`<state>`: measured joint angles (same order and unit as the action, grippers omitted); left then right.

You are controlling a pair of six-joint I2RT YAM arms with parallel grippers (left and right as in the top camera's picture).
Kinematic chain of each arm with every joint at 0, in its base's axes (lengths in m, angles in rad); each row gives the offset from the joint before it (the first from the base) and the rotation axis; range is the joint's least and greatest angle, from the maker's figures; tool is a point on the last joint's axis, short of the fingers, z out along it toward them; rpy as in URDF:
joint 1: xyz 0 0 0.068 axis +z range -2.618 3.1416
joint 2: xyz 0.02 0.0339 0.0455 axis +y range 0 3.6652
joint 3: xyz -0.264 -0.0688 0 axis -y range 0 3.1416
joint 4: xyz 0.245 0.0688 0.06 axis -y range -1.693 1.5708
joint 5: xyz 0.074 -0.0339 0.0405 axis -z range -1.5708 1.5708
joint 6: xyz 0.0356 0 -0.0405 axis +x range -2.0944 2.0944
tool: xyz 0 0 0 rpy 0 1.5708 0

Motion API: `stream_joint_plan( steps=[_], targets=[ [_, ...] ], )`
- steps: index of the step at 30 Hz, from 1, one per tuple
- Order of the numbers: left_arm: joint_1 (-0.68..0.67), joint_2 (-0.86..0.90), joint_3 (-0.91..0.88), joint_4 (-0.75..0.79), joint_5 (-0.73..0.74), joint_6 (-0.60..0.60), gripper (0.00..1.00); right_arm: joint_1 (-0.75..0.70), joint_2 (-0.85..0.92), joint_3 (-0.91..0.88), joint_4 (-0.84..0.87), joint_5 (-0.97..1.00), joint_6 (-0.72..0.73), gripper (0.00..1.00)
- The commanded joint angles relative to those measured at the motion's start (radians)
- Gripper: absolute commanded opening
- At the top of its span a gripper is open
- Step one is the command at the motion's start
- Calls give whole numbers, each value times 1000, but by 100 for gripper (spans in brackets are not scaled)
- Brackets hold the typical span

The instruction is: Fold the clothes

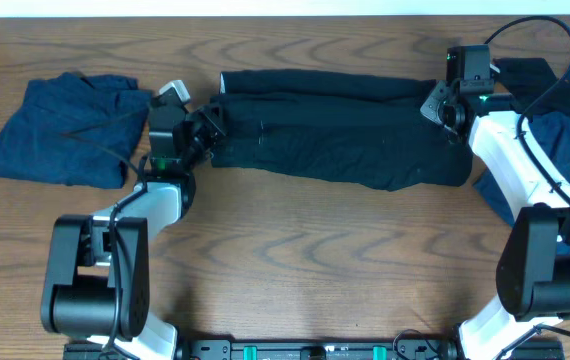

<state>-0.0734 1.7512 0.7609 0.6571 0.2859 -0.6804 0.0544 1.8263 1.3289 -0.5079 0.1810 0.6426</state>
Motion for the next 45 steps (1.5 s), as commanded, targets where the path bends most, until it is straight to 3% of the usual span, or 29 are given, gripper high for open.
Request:
stream_joint_plan(
  steps=[1, 2, 3, 5, 7, 8, 11, 12, 16, 24, 26, 29, 31, 34, 39, 45],
  targets=[
    [8, 32, 56, 11, -37, 2, 6, -22, 9, 22, 8, 67, 42, 1],
    [8, 42, 64, 12, -37, 2, 6, -22, 9, 22, 11, 68, 42, 1],
    [8, 50, 71, 11, -37, 2, 13, -21, 9, 21, 16, 76, 42, 1],
    [8, 65, 84, 11, -37, 2, 59, -21, 9, 21, 35, 86, 46, 10],
    [10, 72, 98, 11, -37, 3, 89, -22, 9, 21, 74, 85, 60, 35],
    [11, 72, 106, 11, -36, 5, 99, -22, 9, 21, 110, 85, 59, 52],
    [17, 68, 136, 11, 21, 6, 98, -22, 8, 21, 182, 83, 57, 97],
    [21, 68, 146, 10, 59, 6, 98, -23, 8, 22, 198, 72, 46, 99],
    [33, 60, 167, -21, 180, 5, 98, -39, 8, 32, 179, -10, -18, 99],
    [33, 57, 166, -322, 231, 77, 98, -75, 3, 32, -94, -80, -85, 99],
    [29, 57, 166, -378, 231, 120, 98, -80, 3, 32, -156, -116, -135, 80],
    [19, 57, 166, -425, 230, 170, 98, -80, 3, 30, -245, -98, -154, 27],
    [11, 58, 166, -437, 229, 202, 98, -79, 7, 20, -254, -84, -143, 26],
    [3, 58, 165, -441, 217, 254, 99, -75, 13, -11, -246, -84, -143, 35],
    [-7, 65, 150, -480, 110, 293, 99, -65, 32, -90, -220, -112, -143, 35],
    [-7, 113, 149, -535, 114, 306, 99, -54, 41, -202, -145, -156, -143, 38]
  ],
)
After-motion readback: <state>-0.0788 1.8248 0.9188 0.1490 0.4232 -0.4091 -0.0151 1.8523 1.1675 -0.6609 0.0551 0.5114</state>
